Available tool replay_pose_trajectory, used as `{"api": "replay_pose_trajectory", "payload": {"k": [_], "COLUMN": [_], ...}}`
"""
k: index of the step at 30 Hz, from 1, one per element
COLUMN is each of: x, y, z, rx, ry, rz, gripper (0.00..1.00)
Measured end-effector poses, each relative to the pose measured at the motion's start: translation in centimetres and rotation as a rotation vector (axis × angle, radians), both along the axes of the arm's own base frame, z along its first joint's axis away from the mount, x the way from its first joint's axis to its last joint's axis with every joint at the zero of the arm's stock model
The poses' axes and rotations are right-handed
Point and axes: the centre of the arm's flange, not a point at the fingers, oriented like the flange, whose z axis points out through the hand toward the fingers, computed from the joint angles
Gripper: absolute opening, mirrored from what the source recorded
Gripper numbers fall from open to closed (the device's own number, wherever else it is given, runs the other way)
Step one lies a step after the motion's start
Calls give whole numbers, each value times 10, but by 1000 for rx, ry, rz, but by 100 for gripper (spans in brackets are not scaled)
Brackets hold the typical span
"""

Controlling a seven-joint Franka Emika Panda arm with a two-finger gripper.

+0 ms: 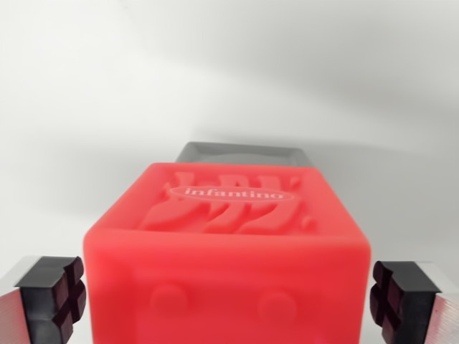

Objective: Destack cube

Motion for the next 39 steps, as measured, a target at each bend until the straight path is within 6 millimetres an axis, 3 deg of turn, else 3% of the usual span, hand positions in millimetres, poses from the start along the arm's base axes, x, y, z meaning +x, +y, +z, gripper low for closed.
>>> {"api": "replay_pose_trajectory", "payload": {"k": [3,4,39], "x": [0,0,0], "y": [0,0,0], "z": [-2,-2,-2], "rx": [0,0,-1], "ry": [0,0,-1], "rz": [0,1,1], "gripper": [100,0,0]}}
